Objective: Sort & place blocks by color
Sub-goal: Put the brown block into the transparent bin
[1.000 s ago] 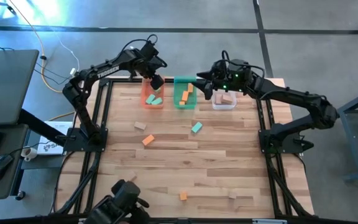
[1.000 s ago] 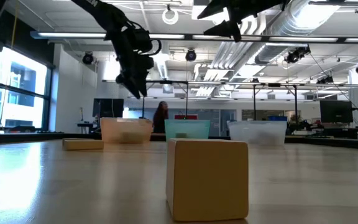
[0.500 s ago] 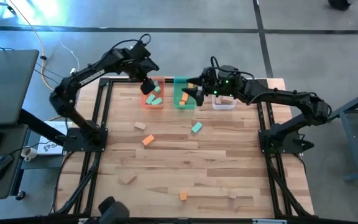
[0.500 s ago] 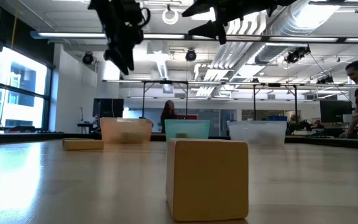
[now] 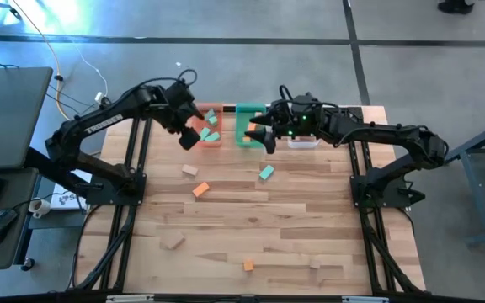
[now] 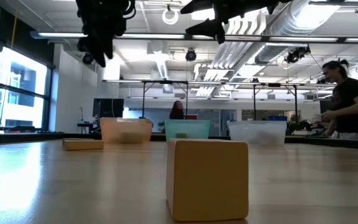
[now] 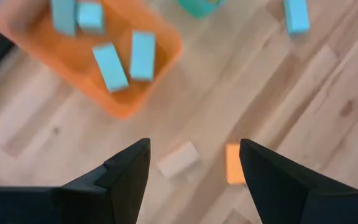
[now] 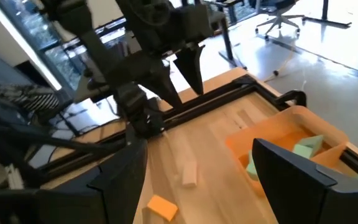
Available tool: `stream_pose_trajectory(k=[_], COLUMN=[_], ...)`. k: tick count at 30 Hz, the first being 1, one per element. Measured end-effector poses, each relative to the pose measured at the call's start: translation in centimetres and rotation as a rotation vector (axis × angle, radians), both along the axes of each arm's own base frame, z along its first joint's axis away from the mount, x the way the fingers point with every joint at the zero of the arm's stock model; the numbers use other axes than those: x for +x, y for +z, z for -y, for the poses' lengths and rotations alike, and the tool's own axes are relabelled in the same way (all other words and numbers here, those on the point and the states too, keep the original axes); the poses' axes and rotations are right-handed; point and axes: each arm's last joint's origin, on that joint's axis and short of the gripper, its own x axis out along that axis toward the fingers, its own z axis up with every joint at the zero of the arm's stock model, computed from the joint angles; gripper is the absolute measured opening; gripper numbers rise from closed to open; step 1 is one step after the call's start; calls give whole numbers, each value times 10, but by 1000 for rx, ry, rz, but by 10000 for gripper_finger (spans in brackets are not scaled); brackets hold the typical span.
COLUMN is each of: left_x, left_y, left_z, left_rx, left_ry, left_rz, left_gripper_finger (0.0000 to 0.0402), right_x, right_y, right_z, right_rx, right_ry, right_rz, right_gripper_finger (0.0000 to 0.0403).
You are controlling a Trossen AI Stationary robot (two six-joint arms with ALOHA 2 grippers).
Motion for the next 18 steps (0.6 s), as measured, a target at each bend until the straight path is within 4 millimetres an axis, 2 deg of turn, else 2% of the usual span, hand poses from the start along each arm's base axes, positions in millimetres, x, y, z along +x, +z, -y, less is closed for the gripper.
stream_pose_trajectory(k=[5, 18], left_x=[6, 17], left_y=[-15, -58], left_z=[18, 54], left_rx=[-56, -194], left_ry=[-16, 100], left_rz=[-41, -150], left_gripper_finger=[235, 235], right_x=[0, -4], right_y=[-3, -15], right_z=[-4, -5], right_rx=[-18, -26], right_ry=[41, 59], right_rz=[-31, -163], right_gripper_finger=[277, 277])
